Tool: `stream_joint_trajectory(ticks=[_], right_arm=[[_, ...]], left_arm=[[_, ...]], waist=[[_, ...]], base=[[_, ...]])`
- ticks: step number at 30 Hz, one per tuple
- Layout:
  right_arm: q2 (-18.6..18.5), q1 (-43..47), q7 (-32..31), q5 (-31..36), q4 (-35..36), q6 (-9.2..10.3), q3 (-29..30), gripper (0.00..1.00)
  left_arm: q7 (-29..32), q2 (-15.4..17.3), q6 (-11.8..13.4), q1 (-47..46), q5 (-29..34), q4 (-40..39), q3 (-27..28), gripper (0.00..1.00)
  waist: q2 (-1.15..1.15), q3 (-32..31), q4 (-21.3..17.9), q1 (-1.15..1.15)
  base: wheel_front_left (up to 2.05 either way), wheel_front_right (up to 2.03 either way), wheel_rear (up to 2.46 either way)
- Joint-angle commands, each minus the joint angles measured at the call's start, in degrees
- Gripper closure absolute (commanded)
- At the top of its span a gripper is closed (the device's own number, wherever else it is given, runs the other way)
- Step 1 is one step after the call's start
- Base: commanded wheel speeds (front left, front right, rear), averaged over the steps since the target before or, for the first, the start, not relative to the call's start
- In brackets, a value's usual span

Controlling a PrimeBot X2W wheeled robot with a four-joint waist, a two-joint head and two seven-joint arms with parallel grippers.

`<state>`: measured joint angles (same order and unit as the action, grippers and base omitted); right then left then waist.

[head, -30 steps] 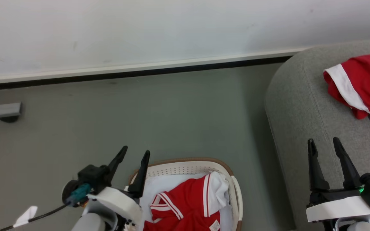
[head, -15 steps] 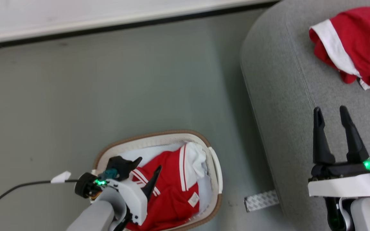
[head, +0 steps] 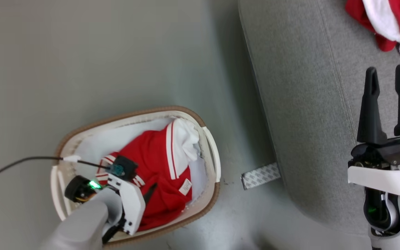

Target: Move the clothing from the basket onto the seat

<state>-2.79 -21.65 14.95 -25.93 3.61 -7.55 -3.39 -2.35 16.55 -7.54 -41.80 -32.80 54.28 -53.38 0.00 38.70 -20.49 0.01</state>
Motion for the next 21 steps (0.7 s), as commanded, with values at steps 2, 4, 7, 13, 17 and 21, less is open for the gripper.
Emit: stream_joint_trajectory(ticks=[2, 4, 7, 13, 17, 21], right_arm=[[0.02, -1.34, 0.12, -1.32, 1.9, 0.13, -0.29, 0.0], [0.01, -1.81, 0.12, -1.9, 3.1, 0.13, -0.43, 0.0], [0.02, -1.86, 0.12, -2.95, 4.29, 0.13, -0.62, 0.0], [0.02, -1.97, 0.12, -4.18, 4.75, 0.13, -1.15, 0.0], [0.01, -2.07, 0.12, -4.7, 4.7, 0.13, -1.89, 0.0], [0.02, -1.79, 0.12, -4.96, 4.63, 0.13, -2.45, 0.0]], left_arm=[[1.85, 1.25, 0.04, -2.03, -2.67, 1.44, -1.91, 0.0], [2.85, 1.4, 0.03, -3.26, -3.14, 1.73, -3.63, 0.0], [5.21, 1.89, 0.04, -4.23, -4.74, 1.95, -6.49, 0.0], [10.32, 3.19, 0.04, -6.42, -7.2, 2.73, -10.98, 0.0], [13.35, 4.09, 0.04, -7.34, -8.67, 4.21, -13.95, 0.0], [15.99, 4.47, 0.05, -8.12, -9.18, 5.8, -16.48, 0.0]], waist=[[0.0, 4.67, -2.85, -0.01], [0.0, 6.18, -3.4, -0.01], [0.0, 8.24, -4.07, -0.01], [0.0, 10.46, -4.98, -0.01], [0.0, 11.54, -5.93, -0.01], [0.0, 12.11, -6.65, -0.01]], base=[[0.0, 0.0, 0.0], [0.0, 0.0, 0.0], [0.0, 0.0, 0.0], [0.0, 0.0, 0.0], [0.0, 0.0, 0.0], [0.0, 0.0, 0.0]])
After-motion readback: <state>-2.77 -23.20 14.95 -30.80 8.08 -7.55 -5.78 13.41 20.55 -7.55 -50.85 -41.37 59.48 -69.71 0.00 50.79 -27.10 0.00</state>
